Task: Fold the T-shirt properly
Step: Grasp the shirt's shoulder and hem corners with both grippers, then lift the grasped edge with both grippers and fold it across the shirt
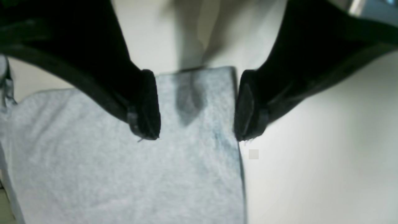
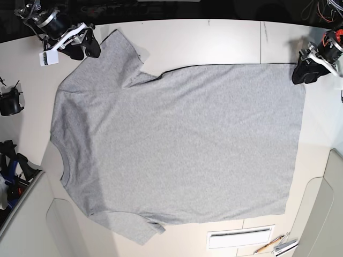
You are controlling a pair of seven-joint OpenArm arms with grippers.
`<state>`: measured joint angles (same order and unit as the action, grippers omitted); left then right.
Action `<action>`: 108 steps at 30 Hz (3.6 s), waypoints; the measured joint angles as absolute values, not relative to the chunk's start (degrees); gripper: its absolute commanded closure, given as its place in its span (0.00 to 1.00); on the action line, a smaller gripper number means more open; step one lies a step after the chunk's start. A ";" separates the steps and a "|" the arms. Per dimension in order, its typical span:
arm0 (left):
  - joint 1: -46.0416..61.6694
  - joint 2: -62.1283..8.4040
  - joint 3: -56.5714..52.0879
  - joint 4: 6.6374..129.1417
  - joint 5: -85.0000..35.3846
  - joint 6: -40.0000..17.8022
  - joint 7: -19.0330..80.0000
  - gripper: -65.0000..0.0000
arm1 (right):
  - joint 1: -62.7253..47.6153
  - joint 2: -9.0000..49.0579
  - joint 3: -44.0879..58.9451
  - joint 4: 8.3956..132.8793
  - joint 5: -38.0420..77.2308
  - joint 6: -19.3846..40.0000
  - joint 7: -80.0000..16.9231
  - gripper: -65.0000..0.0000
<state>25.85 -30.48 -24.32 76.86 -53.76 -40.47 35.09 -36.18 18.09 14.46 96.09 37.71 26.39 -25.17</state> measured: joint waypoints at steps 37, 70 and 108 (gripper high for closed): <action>26.20 -30.15 -23.83 76.49 -52.12 -40.34 31.59 1.00 | -29.82 11.57 12.47 95.57 27.83 27.22 -25.34 1.00; 26.94 -30.33 -31.57 88.82 -55.37 -39.66 42.00 1.00 | -34.46 11.57 28.73 103.61 45.43 32.91 -35.38 1.00; -0.19 -30.13 -21.32 71.02 -39.92 -39.68 35.75 1.00 | 5.48 14.57 20.03 80.71 34.00 33.04 -35.59 1.00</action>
<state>-0.19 -30.13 -21.32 71.02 -39.92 -39.68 35.75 5.48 14.57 20.03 80.71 34.00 33.04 -35.59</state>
